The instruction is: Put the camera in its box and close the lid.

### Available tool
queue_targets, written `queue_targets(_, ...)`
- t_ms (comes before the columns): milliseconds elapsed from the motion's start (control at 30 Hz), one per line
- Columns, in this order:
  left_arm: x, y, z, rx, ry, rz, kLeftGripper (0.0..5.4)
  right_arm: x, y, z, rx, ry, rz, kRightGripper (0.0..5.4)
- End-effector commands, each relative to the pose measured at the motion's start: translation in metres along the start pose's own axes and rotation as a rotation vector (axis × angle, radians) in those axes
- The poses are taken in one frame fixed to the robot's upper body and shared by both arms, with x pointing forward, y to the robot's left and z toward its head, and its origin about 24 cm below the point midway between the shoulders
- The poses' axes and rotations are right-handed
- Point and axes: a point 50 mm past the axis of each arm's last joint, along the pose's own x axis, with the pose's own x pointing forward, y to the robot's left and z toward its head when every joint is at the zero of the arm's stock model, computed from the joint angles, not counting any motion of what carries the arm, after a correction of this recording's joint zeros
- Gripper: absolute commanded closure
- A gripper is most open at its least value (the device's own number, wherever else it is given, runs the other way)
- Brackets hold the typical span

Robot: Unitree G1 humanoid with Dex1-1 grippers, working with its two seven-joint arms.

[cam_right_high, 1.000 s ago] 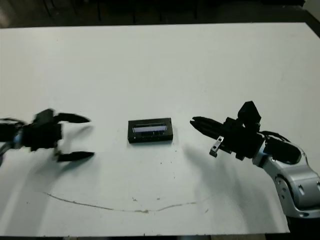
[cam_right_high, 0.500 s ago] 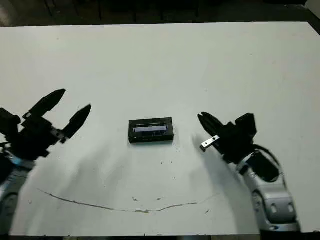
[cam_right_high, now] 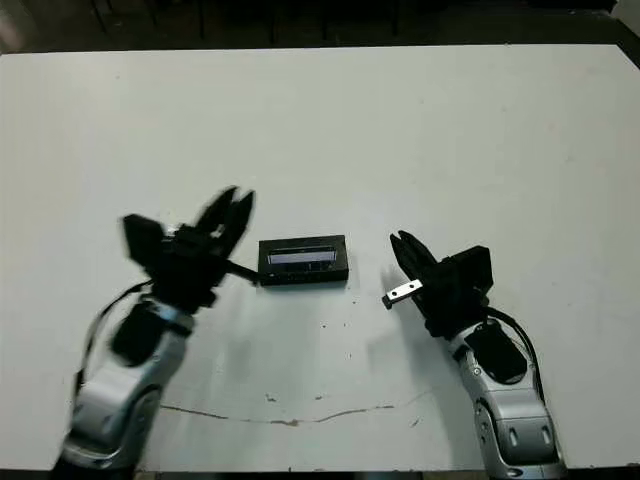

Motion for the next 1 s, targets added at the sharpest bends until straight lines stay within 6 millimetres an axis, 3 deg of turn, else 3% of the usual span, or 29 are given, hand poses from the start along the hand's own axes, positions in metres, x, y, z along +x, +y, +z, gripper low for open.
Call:
queue_targets(33,0.008,-0.005,-0.017,-0.007,0.085,0.010,5.39,-0.005,-0.001,-0.006,-0.001,0.032,-0.024,5.40)
queue_targets(400,0.021,-0.018,-0.037,-0.009,0.227,-0.015,5.39,-0.004,-0.001,-0.005,0.014,0.027,-0.028,5.40)
queue_targets(1000,-0.002,0.000,-0.070,0.008,0.388,0.007,5.39,-0.004,0.004,-0.004,0.001,0.033,-0.016,5.40)
